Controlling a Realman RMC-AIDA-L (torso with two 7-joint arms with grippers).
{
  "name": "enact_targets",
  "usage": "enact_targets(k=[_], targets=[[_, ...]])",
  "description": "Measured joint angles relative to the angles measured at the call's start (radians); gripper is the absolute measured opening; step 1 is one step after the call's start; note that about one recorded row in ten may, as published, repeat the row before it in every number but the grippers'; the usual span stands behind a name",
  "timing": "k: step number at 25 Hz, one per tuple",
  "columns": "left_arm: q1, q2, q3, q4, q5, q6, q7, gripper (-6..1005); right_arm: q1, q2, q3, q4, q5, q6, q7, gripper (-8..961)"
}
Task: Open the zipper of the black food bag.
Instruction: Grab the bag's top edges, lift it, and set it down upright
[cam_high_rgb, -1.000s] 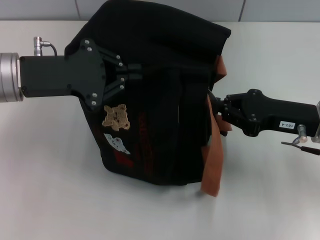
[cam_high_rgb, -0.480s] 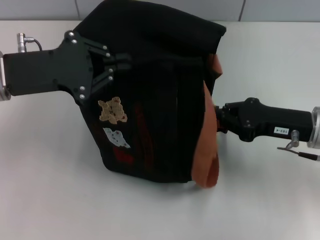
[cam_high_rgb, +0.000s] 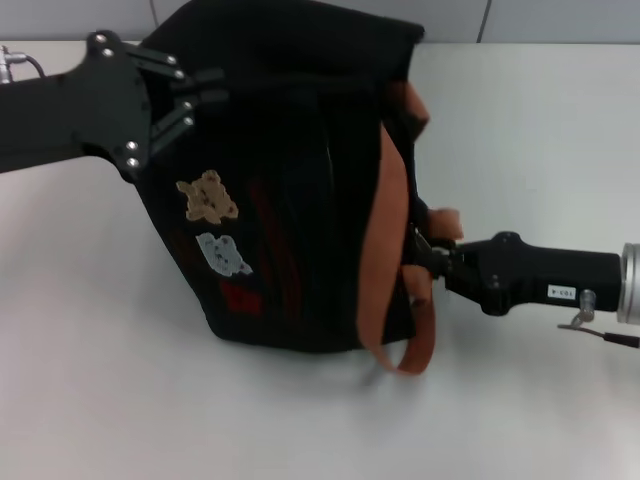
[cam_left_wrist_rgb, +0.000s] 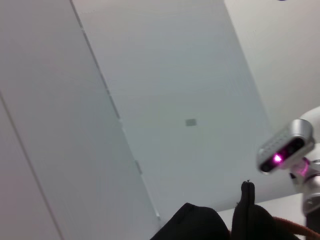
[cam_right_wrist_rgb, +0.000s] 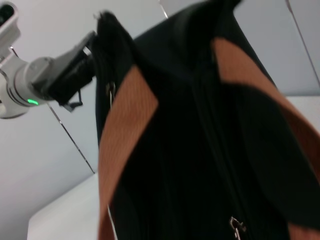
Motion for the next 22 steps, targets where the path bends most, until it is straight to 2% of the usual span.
enact_targets(k=[7,14,19,22], targets=[[0.003,0.013,-0.031,-0.005,-0.002,-0.004,0.000,70,-0.020,-0.015,-0.001,-0.002,-0.013,0.034,0.016,0],[0.020,0.017,-0.041,-0.007,-0.003,-0.008,0.000,70,-0.030,-0.016,0.011,-0.002,-0.008,0.039,0.016,2],[0.046,0.020,-0.041,-0.024,-0.002,-0.036,-0.009,70,-0.047,-0.016,0.047,-0.007,0.081,0.001,0.016,4],[0.072,0.017,-0.059,-0.072,-0.006,-0.069,-0.010,70,-0.068,-0.016,0.071,-0.008,0.173,-0.028,0.007,5]])
